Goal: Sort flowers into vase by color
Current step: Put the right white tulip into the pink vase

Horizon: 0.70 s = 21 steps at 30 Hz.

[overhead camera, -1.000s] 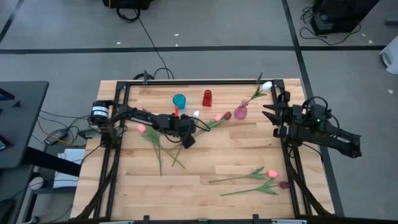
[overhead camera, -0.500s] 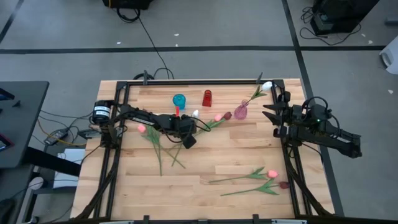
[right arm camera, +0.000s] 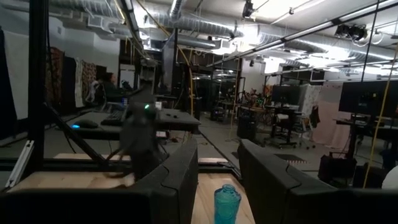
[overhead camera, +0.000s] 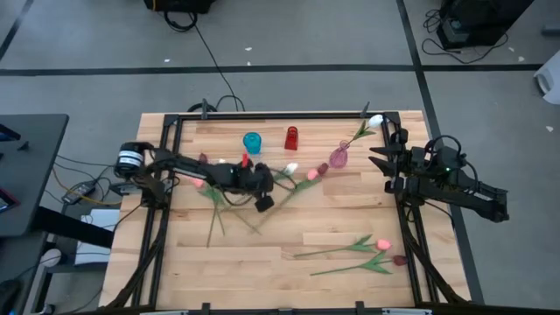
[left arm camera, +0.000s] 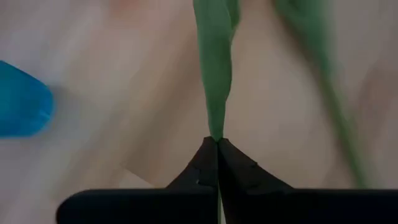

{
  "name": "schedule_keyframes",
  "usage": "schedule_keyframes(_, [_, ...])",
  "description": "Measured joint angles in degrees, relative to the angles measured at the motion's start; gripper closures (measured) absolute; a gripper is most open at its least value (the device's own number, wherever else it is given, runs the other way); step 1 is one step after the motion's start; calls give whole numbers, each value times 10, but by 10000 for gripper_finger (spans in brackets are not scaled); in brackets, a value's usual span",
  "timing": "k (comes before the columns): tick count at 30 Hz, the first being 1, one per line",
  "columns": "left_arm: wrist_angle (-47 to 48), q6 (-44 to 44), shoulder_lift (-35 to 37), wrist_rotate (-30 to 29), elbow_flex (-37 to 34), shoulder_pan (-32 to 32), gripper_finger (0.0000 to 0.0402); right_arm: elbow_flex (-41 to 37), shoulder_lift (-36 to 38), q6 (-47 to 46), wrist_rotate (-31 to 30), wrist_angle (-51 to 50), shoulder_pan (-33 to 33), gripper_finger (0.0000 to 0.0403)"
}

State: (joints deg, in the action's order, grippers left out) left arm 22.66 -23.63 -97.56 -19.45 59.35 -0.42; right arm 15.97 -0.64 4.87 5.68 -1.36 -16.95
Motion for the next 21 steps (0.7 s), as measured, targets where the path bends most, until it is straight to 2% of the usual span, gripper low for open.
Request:
schedule_keyframes(5, [-85, 64, 39, -7, 0, 10, 400, 0, 0, 2, 0, 0, 0, 274])
schedule_keyframes(12, [-207, 137, 43, 13, -4, 46, 401, 0, 0, -2, 0, 1, 0, 274])
schedule_keyframes(15, [-292, 165, 42, 41, -22, 72, 401, 0, 0, -2, 25, 11, 0, 274])
schedule_keyframes(19, [-468, 177, 32, 108, -32, 117, 401, 0, 0, -9, 95, 36, 0, 274])
schedule_keyframes(21, [-533, 177, 10, 146, -29, 139, 401, 0, 0, -9, 110, 38, 0, 274])
